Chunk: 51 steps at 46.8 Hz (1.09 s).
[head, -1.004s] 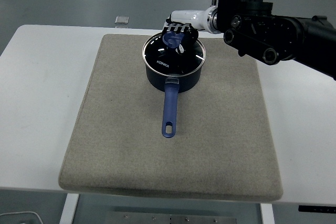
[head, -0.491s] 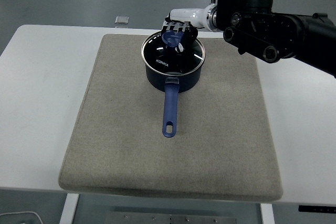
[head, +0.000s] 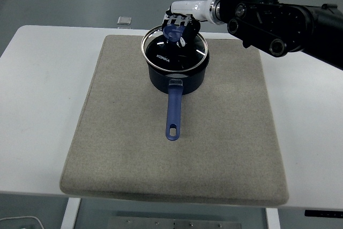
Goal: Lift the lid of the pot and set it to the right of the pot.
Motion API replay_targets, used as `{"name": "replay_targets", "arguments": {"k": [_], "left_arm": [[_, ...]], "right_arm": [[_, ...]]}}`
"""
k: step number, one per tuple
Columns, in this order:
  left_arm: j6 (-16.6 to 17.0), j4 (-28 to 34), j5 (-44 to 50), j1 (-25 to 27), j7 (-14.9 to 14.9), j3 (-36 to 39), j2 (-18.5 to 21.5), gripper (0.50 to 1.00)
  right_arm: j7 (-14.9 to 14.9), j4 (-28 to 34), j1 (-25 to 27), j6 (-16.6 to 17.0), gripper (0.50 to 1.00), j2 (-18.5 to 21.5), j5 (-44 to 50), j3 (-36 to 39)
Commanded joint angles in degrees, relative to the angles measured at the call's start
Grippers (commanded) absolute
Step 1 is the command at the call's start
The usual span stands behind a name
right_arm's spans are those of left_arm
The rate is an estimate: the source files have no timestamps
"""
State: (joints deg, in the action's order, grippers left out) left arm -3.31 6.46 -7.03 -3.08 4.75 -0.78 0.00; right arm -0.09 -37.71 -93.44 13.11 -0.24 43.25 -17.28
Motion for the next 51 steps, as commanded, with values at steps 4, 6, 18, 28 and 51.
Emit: {"name": "replay_targets", "arguments": {"k": [4, 6, 18, 28, 51], "left_arm": [[0.0, 0.0, 0.0, 0.0, 0.0, 0.0, 0.0, 1.000], [0.0, 0.0, 0.0, 0.0, 0.0, 0.0, 0.0, 1.000], [0.1, 0.0, 0.0, 0.0, 0.0, 0.0, 0.0, 1.000], [0.0, 0.0, 0.0, 0.0, 0.1, 0.0, 0.0, 1.000], [0.0, 0.0, 0.0, 0.0, 0.0, 0.0, 0.0, 1.000]], "right_arm": [[0.0, -0.2, -1.3, 2.1, 0.513, -2.1, -0.1, -0.1], [0.0, -0.3, -1.5, 2.4, 0.511, -3.4, -0.2, 0.0], [0.1, -1.5, -1.1, 3.8, 0.505, -9.9, 0.5, 0.0], [0.4, -2.7, -0.8, 3.4, 0.500, -15.5, 0.6, -1.7], [1.7, -2.7, 6.1, 1.0, 0.500, -20.3, 0.7, -2.8]]}}
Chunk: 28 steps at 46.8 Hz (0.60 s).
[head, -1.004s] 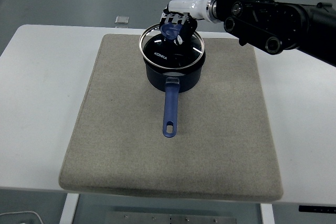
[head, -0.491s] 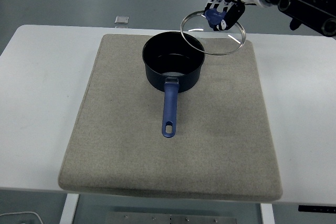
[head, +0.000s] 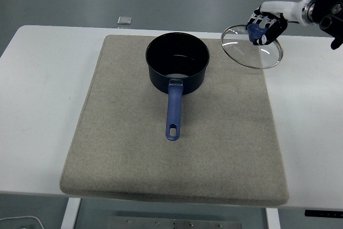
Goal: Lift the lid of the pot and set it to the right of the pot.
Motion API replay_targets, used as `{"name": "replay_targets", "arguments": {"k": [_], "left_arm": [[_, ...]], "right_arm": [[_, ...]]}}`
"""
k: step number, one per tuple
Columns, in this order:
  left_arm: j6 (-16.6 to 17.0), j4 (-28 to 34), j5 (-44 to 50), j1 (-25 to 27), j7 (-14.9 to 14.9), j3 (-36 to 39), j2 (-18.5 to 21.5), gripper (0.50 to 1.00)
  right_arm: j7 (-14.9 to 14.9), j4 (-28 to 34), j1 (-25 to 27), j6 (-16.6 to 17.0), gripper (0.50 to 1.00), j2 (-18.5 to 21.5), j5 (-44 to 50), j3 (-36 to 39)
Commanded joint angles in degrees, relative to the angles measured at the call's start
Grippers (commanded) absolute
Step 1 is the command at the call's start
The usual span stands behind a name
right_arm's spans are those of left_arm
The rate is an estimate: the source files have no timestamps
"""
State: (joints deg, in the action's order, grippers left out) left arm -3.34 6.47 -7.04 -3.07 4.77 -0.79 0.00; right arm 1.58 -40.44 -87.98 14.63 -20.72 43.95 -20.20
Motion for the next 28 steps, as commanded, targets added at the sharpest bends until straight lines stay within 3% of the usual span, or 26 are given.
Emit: {"name": "replay_targets", "arguments": {"k": [1, 9, 14, 17, 20, 22, 25, 28], "left_arm": [[0.0, -0.1, 0.0, 0.0, 0.0, 0.0, 0.0, 1.000], [0.1, -0.1, 0.0, 0.0, 0.0, 0.0, 0.0, 1.000], [0.0, -0.1, 0.0, 0.0, 0.0, 0.0, 0.0, 1.000], [0.0, -0.1, 0.0, 0.0, 0.0, 0.0, 0.0, 1.000], [0.0, -0.1, 0.0, 0.0, 0.1, 0.0, 0.0, 1.000], [0.0, 0.0, 0.0, 0.0, 0.0, 0.0, 0.0, 1.000], [0.0, -0.1, 0.0, 0.0, 0.1, 0.0, 0.0, 1.000], [0.0, -0.1, 0.0, 0.0, 0.0, 0.0, 0.0, 1.000]], "right_arm": [[0.0, 0.0, 1.0, -0.8, 0.500, 0.2, 0.0, 0.1], [0.0, -0.1, 3.8, -2.3, 0.502, 1.0, 0.0, 0.2], [-0.1, -0.7, 5.3, -4.2, 0.541, 1.6, 0.0, 0.2], [-0.1, -0.7, 5.9, -5.6, 0.629, 2.1, 0.0, 0.2], [-0.1, -0.7, 6.2, -6.1, 0.788, 2.9, -0.1, 0.3], [-0.1, -0.7, 6.5, -6.1, 0.856, 3.1, -0.1, 0.4], [-0.1, -0.7, 7.0, -6.1, 0.891, 3.1, -0.1, 0.7], [-0.1, -0.7, 7.1, -6.1, 0.895, 3.2, -0.1, 0.7]]}}
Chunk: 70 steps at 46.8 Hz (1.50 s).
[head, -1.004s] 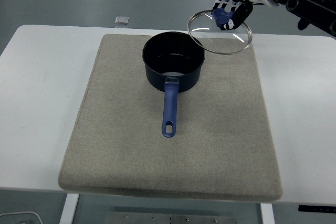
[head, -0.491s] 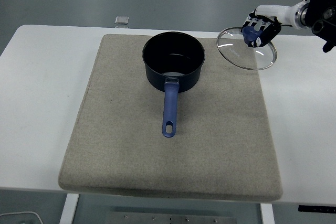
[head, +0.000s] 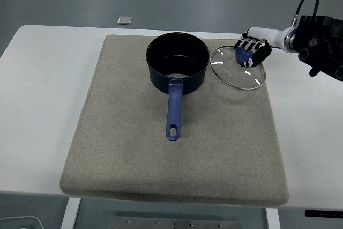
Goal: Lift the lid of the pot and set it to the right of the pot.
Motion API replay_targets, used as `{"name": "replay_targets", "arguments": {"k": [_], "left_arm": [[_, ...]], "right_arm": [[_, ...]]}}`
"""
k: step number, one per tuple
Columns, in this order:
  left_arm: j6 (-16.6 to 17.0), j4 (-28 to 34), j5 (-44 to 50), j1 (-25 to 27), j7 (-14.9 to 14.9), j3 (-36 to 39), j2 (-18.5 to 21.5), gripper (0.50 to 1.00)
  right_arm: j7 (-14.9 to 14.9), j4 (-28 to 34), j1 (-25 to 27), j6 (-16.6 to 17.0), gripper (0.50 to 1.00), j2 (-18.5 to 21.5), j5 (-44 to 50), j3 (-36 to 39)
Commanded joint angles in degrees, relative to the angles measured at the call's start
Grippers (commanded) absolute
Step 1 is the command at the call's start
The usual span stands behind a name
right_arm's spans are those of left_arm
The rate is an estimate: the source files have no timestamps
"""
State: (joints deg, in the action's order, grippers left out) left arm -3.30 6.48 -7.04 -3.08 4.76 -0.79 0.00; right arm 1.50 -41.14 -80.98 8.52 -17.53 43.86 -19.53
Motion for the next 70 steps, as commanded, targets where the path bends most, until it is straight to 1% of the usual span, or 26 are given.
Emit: {"name": "replay_targets", "arguments": {"k": [1, 9, 14, 20, 24, 28, 31, 37, 41, 47, 54, 60, 66, 70], "left_arm": [[0.0, 0.0, 0.0, 0.0, 0.1, 0.0, 0.0, 1.000], [0.0, 0.0, 0.0, 0.0, 0.1, 0.0, 0.0, 1.000], [0.0, 0.0, 0.0, 0.0, 0.1, 0.0, 0.0, 1.000], [0.0, -0.1, 0.0, 0.0, 0.0, 0.0, 0.0, 1.000], [0.0, -0.1, 0.0, 0.0, 0.0, 0.0, 0.0, 1.000], [0.0, 0.0, 0.0, 0.0, 0.0, 0.0, 0.0, 1.000], [0.0, 0.0, 0.0, 0.0, 0.0, 0.0, 0.0, 1.000], [0.0, 0.0, 0.0, 0.0, 0.0, 0.0, 0.0, 1.000], [0.0, -0.1, 0.0, 0.0, 0.0, 0.0, 0.0, 1.000], [0.0, 0.0, 0.0, 0.0, 0.0, 0.0, 0.0, 1.000], [0.0, -0.1, 0.0, 0.0, 0.0, 0.0, 0.0, 1.000], [0.0, -0.1, 0.0, 0.0, 0.0, 0.0, 0.0, 1.000], [0.0, 0.0, 0.0, 0.0, 0.1, 0.0, 0.0, 1.000], [0.0, -0.1, 0.0, 0.0, 0.0, 0.0, 0.0, 1.000]], "right_arm": [[0.0, 0.0, 0.1, 0.0, 0.895, 0.0, 0.0, 0.1], [0.1, 0.1, 0.0, -0.1, 0.897, -0.2, -0.5, 0.5], [0.2, 0.1, -0.6, -0.1, 0.905, -1.3, -1.3, 1.2], [0.3, 0.1, 0.0, 0.9, 0.905, -3.3, -2.3, 8.1], [0.2, 0.1, 1.3, 2.5, 0.905, -3.9, -4.1, 12.3], [-0.3, 0.1, 2.9, 4.0, 0.905, -3.9, -9.0, 15.7], [-0.5, 0.1, 3.4, 4.3, 0.905, -3.9, -14.0, 17.2], [-0.7, 0.1, 4.1, 4.3, 0.905, -3.9, -26.4, 17.8], [-0.6, 0.2, 5.1, 4.3, 0.905, -3.9, -32.1, 18.0], [-0.3, 0.8, 7.2, 4.2, 0.905, -3.7, -36.0, 18.6], [-0.6, 1.0, 10.3, 4.5, 0.905, -3.2, -40.5, 24.3], [-0.9, 1.7, 11.7, 5.0, 0.905, -2.9, -44.7, 28.4], [-3.2, 1.8, 12.5, 7.3, 0.905, -2.8, -53.8, 30.0], [-3.9, 1.9, 12.8, 7.5, 0.905, -2.8, -59.1, 30.0]]}}
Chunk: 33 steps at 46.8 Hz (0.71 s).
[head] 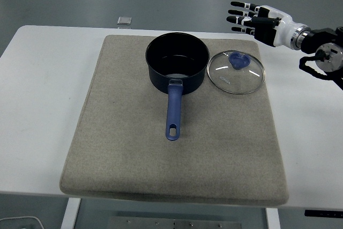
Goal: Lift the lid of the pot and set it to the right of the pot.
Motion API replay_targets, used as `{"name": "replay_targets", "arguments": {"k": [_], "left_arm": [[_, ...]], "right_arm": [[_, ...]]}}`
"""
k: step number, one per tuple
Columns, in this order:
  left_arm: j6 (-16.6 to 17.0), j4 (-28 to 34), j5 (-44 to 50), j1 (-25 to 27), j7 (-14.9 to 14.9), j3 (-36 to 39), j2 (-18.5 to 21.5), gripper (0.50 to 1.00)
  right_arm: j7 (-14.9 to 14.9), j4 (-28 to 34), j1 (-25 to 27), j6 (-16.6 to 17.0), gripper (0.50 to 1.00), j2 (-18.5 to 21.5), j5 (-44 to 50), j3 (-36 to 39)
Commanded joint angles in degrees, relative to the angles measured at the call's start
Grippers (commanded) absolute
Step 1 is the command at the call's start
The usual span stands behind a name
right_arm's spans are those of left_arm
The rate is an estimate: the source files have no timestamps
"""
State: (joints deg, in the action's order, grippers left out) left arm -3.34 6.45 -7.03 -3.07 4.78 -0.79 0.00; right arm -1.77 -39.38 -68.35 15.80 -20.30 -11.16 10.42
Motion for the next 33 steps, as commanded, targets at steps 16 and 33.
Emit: {"name": "replay_targets", "arguments": {"k": [16, 33], "left_arm": [[0.1, 0.0, 0.0, 0.0, 0.0, 0.0, 0.0, 1.000], [0.0, 0.0, 0.0, 0.0, 0.0, 0.0, 0.0, 1.000]], "right_arm": [[-1.1, 0.1, 2.2, 2.6, 0.907, 1.0, -17.1, 0.2], [-1.1, 0.9, 2.4, 2.6, 0.907, 1.0, -16.3, 0.2]]}}
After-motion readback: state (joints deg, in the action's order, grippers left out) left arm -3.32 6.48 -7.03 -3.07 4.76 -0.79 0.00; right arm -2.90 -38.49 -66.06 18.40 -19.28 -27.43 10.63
